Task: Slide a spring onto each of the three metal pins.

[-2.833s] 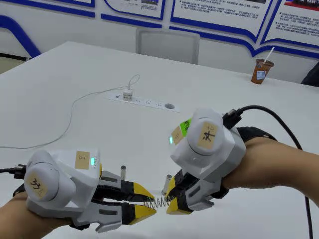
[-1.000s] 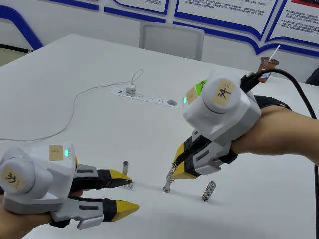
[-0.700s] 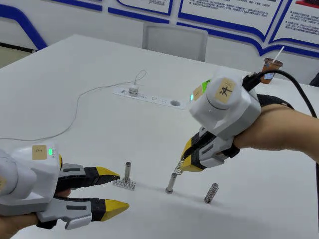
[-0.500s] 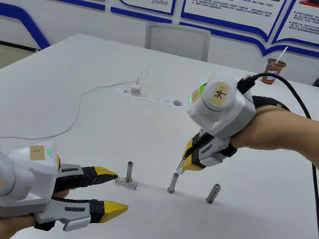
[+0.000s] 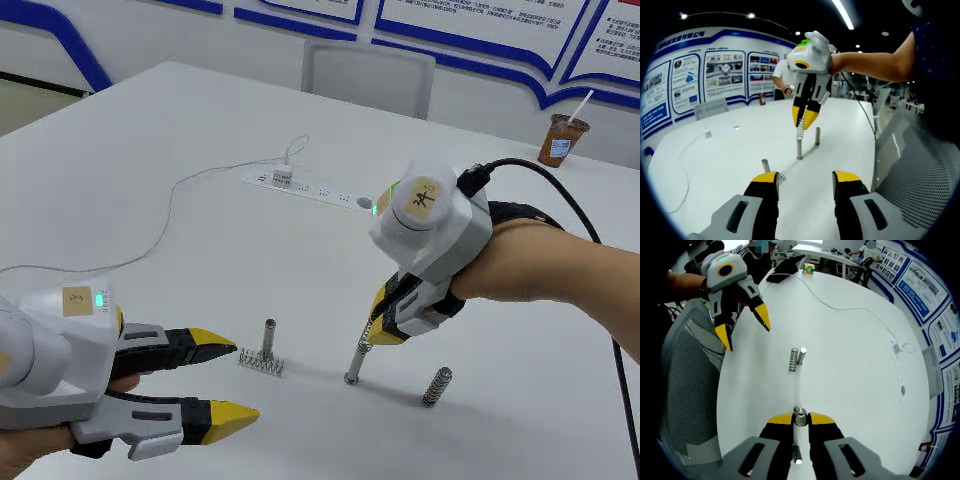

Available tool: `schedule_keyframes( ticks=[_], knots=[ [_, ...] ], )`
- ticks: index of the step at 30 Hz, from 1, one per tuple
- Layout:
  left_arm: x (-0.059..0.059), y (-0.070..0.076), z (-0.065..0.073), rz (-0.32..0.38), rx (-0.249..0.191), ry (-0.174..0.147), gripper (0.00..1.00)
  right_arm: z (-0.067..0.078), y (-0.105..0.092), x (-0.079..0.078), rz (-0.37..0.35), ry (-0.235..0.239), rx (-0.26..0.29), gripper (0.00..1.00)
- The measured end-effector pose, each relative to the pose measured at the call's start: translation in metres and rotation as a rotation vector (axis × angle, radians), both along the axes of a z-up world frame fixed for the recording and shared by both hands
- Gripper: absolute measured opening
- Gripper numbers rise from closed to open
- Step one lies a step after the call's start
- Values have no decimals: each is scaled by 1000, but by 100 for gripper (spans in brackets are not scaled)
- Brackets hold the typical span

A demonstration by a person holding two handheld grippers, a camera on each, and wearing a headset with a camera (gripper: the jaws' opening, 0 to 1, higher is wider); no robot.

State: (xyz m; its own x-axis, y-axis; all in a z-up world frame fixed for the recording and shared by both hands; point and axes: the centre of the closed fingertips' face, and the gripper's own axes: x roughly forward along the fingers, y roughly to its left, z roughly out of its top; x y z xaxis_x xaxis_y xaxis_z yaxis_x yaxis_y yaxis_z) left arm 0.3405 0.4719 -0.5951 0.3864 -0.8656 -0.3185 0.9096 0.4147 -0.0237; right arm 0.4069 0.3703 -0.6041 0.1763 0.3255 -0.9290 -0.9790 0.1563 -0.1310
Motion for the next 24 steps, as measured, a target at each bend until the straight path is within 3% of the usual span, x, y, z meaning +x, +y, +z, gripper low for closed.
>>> schedule_keyframes(
  ticks=[24],
  knots=[
    [-1,-2,-3,5,5,8,45,-43,-1,3,-54,44,-32,12]
  ],
)
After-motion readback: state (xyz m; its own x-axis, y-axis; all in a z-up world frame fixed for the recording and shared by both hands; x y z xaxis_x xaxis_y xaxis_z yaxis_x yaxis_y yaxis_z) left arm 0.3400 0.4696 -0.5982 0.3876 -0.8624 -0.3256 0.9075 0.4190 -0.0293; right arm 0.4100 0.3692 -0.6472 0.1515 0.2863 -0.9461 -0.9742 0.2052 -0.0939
